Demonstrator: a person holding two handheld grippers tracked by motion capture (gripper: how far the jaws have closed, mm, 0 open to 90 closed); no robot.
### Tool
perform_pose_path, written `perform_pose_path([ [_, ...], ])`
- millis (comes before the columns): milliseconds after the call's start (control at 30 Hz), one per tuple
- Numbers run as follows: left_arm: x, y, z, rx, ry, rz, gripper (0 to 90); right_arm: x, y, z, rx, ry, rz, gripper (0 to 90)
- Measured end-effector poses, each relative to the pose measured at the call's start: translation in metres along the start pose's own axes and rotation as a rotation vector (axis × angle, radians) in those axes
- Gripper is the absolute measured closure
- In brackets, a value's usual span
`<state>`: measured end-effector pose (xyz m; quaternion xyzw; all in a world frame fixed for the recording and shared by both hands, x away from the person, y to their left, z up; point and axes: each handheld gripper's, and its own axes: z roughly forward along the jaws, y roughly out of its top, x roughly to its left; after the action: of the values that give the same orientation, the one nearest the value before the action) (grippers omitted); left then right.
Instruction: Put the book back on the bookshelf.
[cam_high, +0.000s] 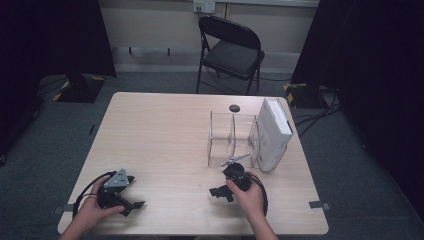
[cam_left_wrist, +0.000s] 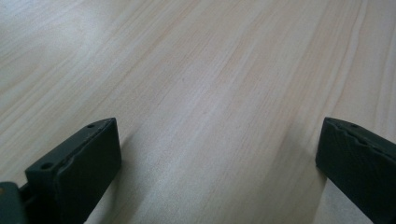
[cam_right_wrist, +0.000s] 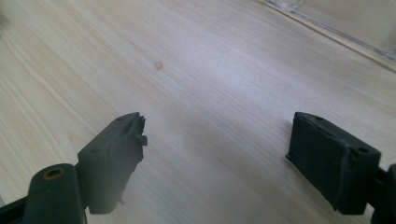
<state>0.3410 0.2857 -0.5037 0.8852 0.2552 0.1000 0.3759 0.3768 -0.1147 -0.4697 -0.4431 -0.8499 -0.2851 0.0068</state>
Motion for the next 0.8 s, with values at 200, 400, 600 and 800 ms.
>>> perform_pose_path([
  [200, 0.0, 0.0, 0.0, 0.003, 0.0, -0.001, 0.0, 0.005, -0.001, 0.007, -0.024, -0.034, -0.062, 16.0],
  [400, 0.0, 0.0, 0.0, 0.0, 0.0, 0.0, 0.0, 0.011, -0.002, 0.015, -0.072, -0.067, -0.139, 13.9],
  [600, 0.0, 0.0, 0.0, 0.001, 0.0, 0.0, 0.0, 0.013, -0.006, 0.019, -0.123, -0.093, -0.187, 13.7],
  [800, 0.0, 0.0, 0.0, 0.0, 0.0, 0.0, 0.0, 0.016, -0.011, 0.022, -0.15, -0.127, -0.24, 13.6],
])
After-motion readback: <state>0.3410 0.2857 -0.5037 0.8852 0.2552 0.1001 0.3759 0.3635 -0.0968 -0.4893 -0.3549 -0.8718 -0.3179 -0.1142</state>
